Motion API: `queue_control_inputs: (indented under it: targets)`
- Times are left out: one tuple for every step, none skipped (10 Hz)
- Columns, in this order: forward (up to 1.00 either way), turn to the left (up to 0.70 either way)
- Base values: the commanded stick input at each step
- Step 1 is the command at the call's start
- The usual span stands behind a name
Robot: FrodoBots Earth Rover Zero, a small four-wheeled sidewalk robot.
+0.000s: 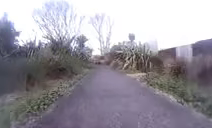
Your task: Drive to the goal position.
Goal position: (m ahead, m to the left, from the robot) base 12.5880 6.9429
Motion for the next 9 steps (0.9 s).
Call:
queue_control_inputs:
  targets:
    - [0.7, -0.35]
    - [0.7, -0.35]
    - [0.7, -0.35]
    - [0.7, -0.35]
    - [0.7, -0.35]
    - [0.7, -0.35]
    - [0.7, -0.35]
    - [0.7, -0.35]
    - [0.7, 0.0]
